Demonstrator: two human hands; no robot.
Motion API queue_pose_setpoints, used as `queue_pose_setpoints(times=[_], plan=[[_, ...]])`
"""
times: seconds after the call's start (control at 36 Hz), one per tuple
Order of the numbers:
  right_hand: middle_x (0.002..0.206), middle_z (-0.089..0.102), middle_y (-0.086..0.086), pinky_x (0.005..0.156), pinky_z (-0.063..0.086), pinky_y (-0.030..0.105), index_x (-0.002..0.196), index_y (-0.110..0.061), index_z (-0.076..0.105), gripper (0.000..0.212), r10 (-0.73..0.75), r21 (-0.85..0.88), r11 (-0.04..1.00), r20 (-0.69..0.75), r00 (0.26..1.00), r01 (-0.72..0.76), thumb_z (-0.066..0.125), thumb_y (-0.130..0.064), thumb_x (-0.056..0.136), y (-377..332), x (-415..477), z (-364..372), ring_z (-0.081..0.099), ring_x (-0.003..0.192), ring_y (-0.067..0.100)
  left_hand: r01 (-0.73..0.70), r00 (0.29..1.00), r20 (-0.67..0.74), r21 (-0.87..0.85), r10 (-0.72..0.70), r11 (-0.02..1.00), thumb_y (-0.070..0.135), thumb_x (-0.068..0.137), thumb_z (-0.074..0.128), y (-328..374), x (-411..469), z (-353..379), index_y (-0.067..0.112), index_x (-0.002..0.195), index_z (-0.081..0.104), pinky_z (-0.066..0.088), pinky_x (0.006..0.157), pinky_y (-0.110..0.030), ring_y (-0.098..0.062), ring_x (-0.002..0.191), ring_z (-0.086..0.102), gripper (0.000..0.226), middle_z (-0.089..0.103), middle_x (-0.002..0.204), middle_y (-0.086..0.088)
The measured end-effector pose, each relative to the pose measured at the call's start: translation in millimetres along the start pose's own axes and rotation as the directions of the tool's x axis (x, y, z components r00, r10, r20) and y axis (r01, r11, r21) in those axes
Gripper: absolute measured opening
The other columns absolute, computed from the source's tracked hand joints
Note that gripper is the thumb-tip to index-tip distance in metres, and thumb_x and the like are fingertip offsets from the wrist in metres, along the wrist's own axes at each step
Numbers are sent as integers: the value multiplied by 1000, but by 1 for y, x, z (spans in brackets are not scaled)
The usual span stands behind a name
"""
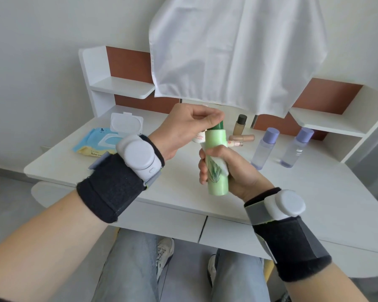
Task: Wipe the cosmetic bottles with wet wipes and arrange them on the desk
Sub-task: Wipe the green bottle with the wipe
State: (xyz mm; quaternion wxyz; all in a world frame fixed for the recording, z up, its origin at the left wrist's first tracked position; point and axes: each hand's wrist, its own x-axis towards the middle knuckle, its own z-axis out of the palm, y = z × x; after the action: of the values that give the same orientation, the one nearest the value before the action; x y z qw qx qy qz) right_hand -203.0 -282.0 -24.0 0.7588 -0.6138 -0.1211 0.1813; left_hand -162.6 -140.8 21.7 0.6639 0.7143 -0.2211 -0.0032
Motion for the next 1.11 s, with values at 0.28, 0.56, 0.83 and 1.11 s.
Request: queue_pose_setpoints(times=[0.28,0.56,0.83,1.11], plan=[[59,61,5,64,58,40,90,-6,67,14,-262,-374,918,-312,913,136,57,-13,83,-19,11,11,62,56,22,-16,988,-141,318,64,948,39,66,86,4,-1,16,22,77,76,55,73,-23,0,73,69,22,73,70,10],[63,60,11,58,54,34,91,-4,59,20,-118,-226,972,-207,971,69,63,-22,84,-20,4,8,60,56,25,2,993,-120,149,16,989,25,74,82,10,-4,14,12,87,74,55,59,-27,-15,65,68,19,74,78,-10],[57,53,5,52,49,28,81,-7,54,23,23,174,983,159,987,-51,63,-21,65,-1,-9,-5,51,46,18,14,994,-109,-124,-28,992,28,76,79,13,8,-3,14,92,73,47,98,-48,-28,89,61,23,69,100,-23],[67,54,8,57,52,30,86,-8,53,14,47,-124,991,-26,999,-50,62,-8,75,6,-4,-2,53,56,22,15,980,-194,-180,-51,984,27,91,62,-14,9,6,9,99,68,48,81,-32,-14,86,64,21,69,93,-5]])
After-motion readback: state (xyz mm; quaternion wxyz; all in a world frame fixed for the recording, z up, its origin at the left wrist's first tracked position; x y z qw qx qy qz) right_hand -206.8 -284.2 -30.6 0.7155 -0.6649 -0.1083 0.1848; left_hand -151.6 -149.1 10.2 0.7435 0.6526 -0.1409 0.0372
